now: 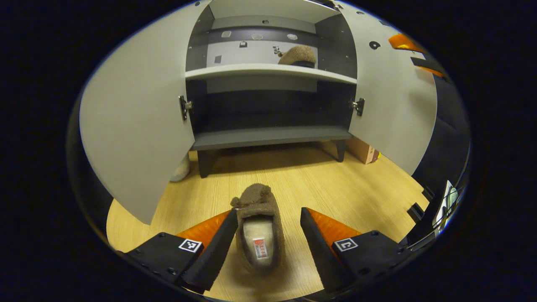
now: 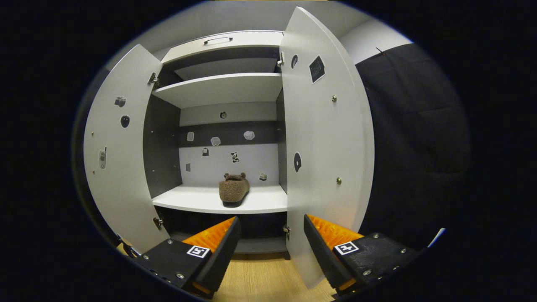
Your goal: Grab one shoe with the right hand and put it into the shoe cabinet, grab the other shoe with the left hand and put it into the shoe cabinet; then close the right door with the right hand and the left door with the left hand.
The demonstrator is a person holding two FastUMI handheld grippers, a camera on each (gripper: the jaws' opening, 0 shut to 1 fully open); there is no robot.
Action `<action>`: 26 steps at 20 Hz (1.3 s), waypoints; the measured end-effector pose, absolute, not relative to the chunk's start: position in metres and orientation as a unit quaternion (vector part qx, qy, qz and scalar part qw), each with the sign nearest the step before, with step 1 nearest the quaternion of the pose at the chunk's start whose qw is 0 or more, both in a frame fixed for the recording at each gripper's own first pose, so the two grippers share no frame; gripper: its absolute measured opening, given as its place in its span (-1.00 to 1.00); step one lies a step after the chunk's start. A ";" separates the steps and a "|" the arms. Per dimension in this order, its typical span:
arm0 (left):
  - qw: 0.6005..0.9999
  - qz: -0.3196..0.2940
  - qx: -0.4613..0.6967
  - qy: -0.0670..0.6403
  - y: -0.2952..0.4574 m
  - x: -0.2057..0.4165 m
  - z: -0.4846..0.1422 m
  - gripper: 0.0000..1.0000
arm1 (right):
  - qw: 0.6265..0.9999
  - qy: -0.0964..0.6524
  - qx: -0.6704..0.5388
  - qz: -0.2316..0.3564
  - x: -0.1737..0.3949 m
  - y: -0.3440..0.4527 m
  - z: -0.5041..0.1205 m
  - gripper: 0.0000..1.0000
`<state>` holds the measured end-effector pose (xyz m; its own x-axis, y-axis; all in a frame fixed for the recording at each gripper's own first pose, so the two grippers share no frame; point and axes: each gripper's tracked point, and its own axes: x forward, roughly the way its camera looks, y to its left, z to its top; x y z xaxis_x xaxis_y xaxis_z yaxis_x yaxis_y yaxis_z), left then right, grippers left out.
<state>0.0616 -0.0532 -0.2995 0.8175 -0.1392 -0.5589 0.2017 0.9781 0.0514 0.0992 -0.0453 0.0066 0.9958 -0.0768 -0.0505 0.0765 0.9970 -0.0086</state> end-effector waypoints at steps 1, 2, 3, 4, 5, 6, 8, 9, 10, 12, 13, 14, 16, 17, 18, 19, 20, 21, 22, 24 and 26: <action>0.949 -0.092 0.053 0.296 -0.055 0.063 -0.308 0.96 | 0.999 0.028 -0.004 -0.039 0.099 -0.046 0.005 0.85; 0.946 -0.094 0.051 0.306 -0.056 0.063 -0.316 1.00 | 0.999 0.032 -0.003 -0.040 0.100 -0.048 0.003 0.85; 0.942 -0.097 0.047 0.317 -0.059 0.063 -0.326 0.96 | 0.999 0.035 0.000 -0.038 0.100 -0.048 0.001 0.85; 0.937 -0.097 0.043 0.332 -0.060 0.062 -0.335 0.96 | 0.998 0.040 0.005 -0.038 0.098 -0.048 -0.001 0.85; 0.933 -0.095 0.043 0.344 -0.059 0.062 -0.343 0.97 | 0.998 0.043 0.011 -0.037 0.098 -0.048 -0.004 0.85; 0.929 -0.093 0.045 0.355 -0.058 0.062 -0.351 0.96 | 0.998 0.046 0.016 -0.035 0.098 -0.048 -0.006 0.85; 0.925 -0.095 0.049 0.365 -0.061 0.062 -0.358 0.97 | 0.998 0.055 0.019 -0.036 0.098 -0.050 -0.011 0.85; 0.924 -0.096 0.052 0.367 -0.061 0.064 -0.361 0.80 | 0.998 0.057 0.021 -0.034 0.098 -0.049 -0.013 0.85; 0.921 -0.098 0.051 0.373 -0.062 0.065 -0.365 0.66 | 0.997 0.058 0.022 -0.033 0.098 -0.049 -0.013 0.85; 0.916 -0.095 0.041 0.388 -0.063 0.066 -0.374 0.36 | 0.998 0.058 0.023 -0.032 0.097 -0.048 -0.013 0.85; 0.914 -0.087 0.043 0.393 -0.059 0.067 -0.377 0.20 | 0.998 0.058 0.022 -0.030 0.097 -0.047 -0.014 0.85; 0.912 -0.088 0.045 0.399 -0.058 0.069 -0.378 0.08 | 0.998 0.059 0.020 -0.029 0.097 -0.047 -0.013 0.85; 0.908 -0.095 0.040 0.405 -0.059 0.068 -0.379 -0.37 | 0.998 0.056 0.013 -0.027 0.097 -0.046 -0.012 0.85; 0.906 -0.092 0.037 0.411 -0.059 0.068 -0.380 -0.66 | 0.998 0.055 0.011 -0.027 0.097 -0.045 -0.011 0.85; 0.903 -0.095 0.035 0.418 -0.059 0.066 -0.379 -0.70 | 0.998 0.055 0.009 -0.025 0.096 -0.044 -0.010 0.85; 0.898 -0.091 0.045 0.429 -0.057 0.064 -0.379 -0.79 | 0.998 0.054 0.009 -0.023 0.096 -0.042 -0.010 0.85; 0.893 -0.083 0.061 0.438 -0.052 0.061 -0.377 -0.80 | 0.998 0.054 0.009 -0.020 0.095 -0.041 -0.009 0.85; 0.895 -0.083 0.072 0.433 -0.051 0.063 -0.369 -0.86 | 0.998 0.053 0.008 -0.017 0.095 -0.040 -0.009 0.85; 0.896 -0.085 0.078 0.428 -0.053 0.064 -0.358 -0.86 | 0.998 0.052 0.007 -0.015 0.096 -0.038 -0.007 0.85; 0.902 -0.096 0.072 0.416 -0.060 0.069 -0.330 -0.86 | 0.999 0.050 0.008 -0.011 0.095 -0.036 -0.007 0.85; 0.904 -0.109 0.053 0.409 -0.068 0.073 -0.294 -0.86 | 0.999 0.050 0.007 -0.008 0.095 -0.036 -0.009 0.85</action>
